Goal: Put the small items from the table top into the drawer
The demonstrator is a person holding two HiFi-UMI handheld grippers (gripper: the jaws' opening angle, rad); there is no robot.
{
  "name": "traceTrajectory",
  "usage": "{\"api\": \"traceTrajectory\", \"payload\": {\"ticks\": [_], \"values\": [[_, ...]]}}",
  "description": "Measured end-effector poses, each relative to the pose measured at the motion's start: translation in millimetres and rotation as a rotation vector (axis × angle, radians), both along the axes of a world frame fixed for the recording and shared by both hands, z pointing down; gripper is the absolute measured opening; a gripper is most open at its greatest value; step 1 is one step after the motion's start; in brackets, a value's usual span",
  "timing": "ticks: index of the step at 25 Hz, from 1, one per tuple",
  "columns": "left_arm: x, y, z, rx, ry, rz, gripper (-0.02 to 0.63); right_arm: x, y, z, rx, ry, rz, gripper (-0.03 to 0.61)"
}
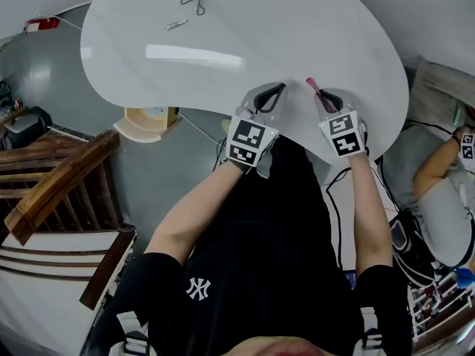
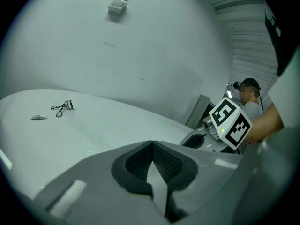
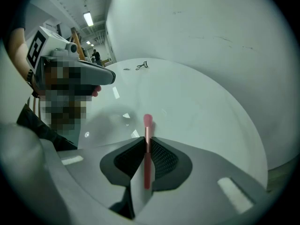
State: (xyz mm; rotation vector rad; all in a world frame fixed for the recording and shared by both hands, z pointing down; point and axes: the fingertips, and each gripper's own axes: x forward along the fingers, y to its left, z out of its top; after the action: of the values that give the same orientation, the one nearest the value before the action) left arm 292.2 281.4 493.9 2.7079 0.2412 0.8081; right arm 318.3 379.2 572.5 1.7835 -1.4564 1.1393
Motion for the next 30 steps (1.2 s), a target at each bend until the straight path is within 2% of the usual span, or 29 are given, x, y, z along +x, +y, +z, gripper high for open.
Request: {"api": "traceTrajectory", "payload": {"ticks": [7,17,24,30], "values": [[-12.4,-34.1,-16.1,0.013,0.018,-0.079,0.000,-4.3,-53.6,-29.9,0.089,-0.022,0.012,0.066],[-28.4,-82.6,-33.2,0.047,0.049,-0.206,0.000,-11.9,-111.5,-57.6,0.147,-0.005,-0.082,0.066],[-52.5,-128.1,-53.6,0.067,0.050,-0.363,0.000,-30.4,-173.5,-81.8,0.211,-0.013,-0.219,0.067],[-98.1,-170.6,-62.6,0.086,0.075,-0.476,0.000,-69.8,-227.3,-93.5,0.241,-0.007,-0.328,0.066]]}}
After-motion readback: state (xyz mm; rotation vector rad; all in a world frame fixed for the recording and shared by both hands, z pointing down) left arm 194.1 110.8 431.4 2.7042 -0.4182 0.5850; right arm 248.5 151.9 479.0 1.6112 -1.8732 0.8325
